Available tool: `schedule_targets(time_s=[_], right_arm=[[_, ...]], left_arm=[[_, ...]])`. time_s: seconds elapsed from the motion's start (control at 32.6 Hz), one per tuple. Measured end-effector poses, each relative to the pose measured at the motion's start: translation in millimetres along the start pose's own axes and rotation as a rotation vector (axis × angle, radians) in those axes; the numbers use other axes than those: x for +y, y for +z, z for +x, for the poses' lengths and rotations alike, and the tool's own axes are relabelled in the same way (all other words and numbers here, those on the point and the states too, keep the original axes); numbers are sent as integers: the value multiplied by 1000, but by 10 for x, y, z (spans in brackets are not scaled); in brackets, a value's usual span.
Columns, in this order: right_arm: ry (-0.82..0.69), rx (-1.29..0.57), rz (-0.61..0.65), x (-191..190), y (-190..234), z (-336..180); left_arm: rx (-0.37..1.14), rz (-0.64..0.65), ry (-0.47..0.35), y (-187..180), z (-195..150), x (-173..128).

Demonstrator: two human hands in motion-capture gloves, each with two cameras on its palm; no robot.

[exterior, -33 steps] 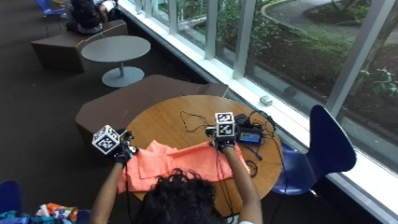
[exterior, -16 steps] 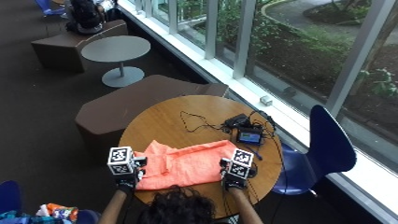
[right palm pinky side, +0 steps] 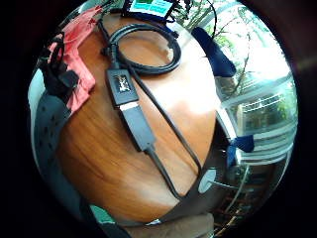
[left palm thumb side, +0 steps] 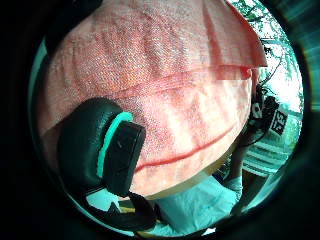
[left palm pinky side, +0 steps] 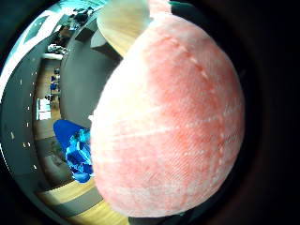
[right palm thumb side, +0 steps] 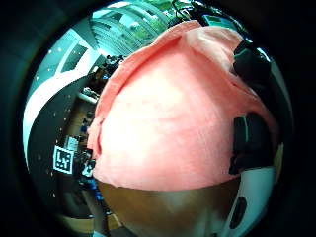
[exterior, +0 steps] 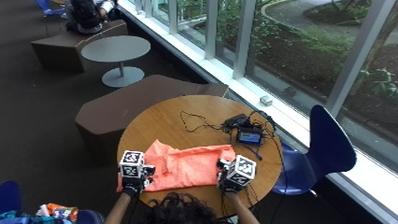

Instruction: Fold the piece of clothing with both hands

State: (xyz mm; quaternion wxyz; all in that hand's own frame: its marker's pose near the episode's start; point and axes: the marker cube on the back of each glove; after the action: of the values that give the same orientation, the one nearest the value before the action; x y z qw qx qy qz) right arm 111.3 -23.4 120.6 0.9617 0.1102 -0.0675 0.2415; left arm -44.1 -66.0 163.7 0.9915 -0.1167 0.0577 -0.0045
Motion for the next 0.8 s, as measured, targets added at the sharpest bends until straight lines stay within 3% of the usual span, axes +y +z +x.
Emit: schedule_targets(time_s=[0.15,0.31,0.4,0.49,0.64,0.71,0.8], right_arm=[[111,-551,-31,-327,-531,-78],[5,-750,20,-634,-1178,-622],[-164,-699,12,-606,-1371,-1187],[-347,-536,-18,-413,-1321,-1801],[-562,-351,-108,200,-1080,-2622],[-619,-281,-151,325,-733,-2859],[-679,-173,-214,282,119,-3070]], left_arm=[[-7,26,9,-79,343,-147],[131,11,115,-210,776,-332],[336,66,121,-378,774,-309],[492,248,28,-657,479,-128],[492,504,-167,-980,-154,258],[501,530,-204,-1014,-312,356],[538,526,-230,-1023,-451,478]])
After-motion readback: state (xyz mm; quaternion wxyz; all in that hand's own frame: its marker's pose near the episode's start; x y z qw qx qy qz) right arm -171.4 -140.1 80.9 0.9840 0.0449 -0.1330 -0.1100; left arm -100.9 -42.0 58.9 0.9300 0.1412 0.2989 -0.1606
